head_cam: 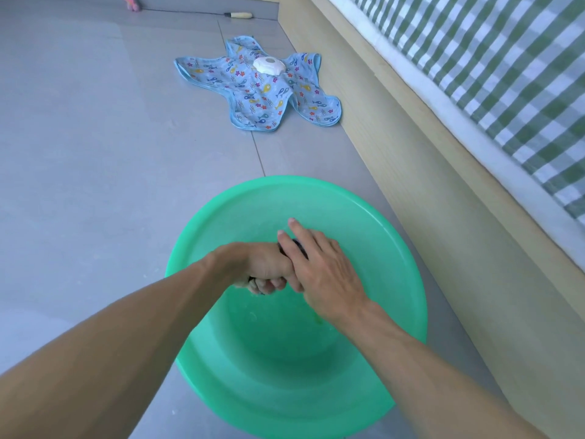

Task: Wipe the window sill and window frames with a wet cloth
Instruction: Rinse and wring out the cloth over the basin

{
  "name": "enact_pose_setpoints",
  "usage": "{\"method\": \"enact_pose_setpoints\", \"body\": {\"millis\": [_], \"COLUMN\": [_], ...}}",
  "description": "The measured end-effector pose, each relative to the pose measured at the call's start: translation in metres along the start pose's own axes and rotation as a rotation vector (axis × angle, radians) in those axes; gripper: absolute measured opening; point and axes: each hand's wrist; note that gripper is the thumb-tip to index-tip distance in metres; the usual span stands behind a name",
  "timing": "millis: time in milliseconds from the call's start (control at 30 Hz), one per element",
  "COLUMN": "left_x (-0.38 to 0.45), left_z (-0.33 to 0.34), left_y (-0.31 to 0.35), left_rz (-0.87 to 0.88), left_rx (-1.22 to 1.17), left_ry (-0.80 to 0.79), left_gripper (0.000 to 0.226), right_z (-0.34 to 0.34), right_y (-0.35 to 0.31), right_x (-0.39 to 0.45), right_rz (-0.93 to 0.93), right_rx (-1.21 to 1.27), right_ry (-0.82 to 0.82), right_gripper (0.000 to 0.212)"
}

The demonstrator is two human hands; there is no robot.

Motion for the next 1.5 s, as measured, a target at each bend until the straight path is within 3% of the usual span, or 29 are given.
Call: {"method": "enact_pose_setpoints", "body": {"millis": [67, 167, 267, 367, 567, 900, 1100, 1267, 1300, 1433, 1467, 1500], "left_x": [-0.002, 0.002, 0.005, 0.003, -0.001, -0.001, -0.011, -0.008, -0.010, -0.012, -0.010, -0.006], "left_z": [0.006, 0.016, 0.026, 0.027, 0.022, 0.018, 0.002, 0.015, 0.015, -0.010, -0.013, -0.015], "left_y": [0.003, 0.008, 0.007, 0.001, -0.002, -0.003, 0.012, 0.010, 0.008, 0.020, 0.021, 0.021], "left_rz": [0.048, 0.091, 0.020, -0.061, -0.032, 0.002, 0.000, -0.042, -0.033, 0.063, 0.047, 0.024], "left_rx": [0.084, 0.459, 0.682, 0.791, 1.050, 1.126, 1.014, 1.013, 1.023, 1.095, 1.061, 0.998], "left_ry": [-0.026, 0.254, 0.557, 0.701, 0.723, 0.719, 0.961, 0.793, 0.813, 1.019, 0.955, 0.810], "left_gripper": [0.025, 0.006, 0.023, 0.021, 0.022, 0.022, 0.017, 0.022, 0.019, 0.007, 0.009, 0.015], "right_z": [-0.004, -0.010, -0.023, -0.022, -0.021, -0.021, -0.046, -0.038, -0.036, -0.030, -0.027, -0.025], "right_y": [0.000, -0.003, -0.011, -0.013, -0.020, -0.018, -0.010, -0.010, -0.011, 0.000, 0.005, 0.009], "right_x": [0.002, 0.011, 0.023, 0.029, 0.039, 0.041, 0.053, 0.050, 0.047, 0.047, 0.049, 0.052], "right_rz": [-0.042, 0.058, 0.132, 0.264, 0.426, 0.493, 0.351, 0.394, 0.385, 0.415, 0.442, 0.454], "right_rx": [-0.032, -0.106, -0.160, -0.035, 0.097, 0.219, 0.086, 0.181, 0.192, 0.164, 0.192, 0.228], "right_ry": [0.013, -0.090, -0.233, -0.330, -0.400, -0.450, -0.221, -0.421, -0.396, -0.018, -0.075, -0.235], "right_gripper": [0.068, 0.046, 0.020, 0.022, 0.024, 0.011, 0.017, 0.019, 0.018, 0.009, 0.008, 0.009]}}
Point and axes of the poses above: each hand's wrist, its own x-axis towards the middle knuckle, its own z-axis out of the palm, y = z × x, and after that the axes turned 10 degrees about x, right-handed
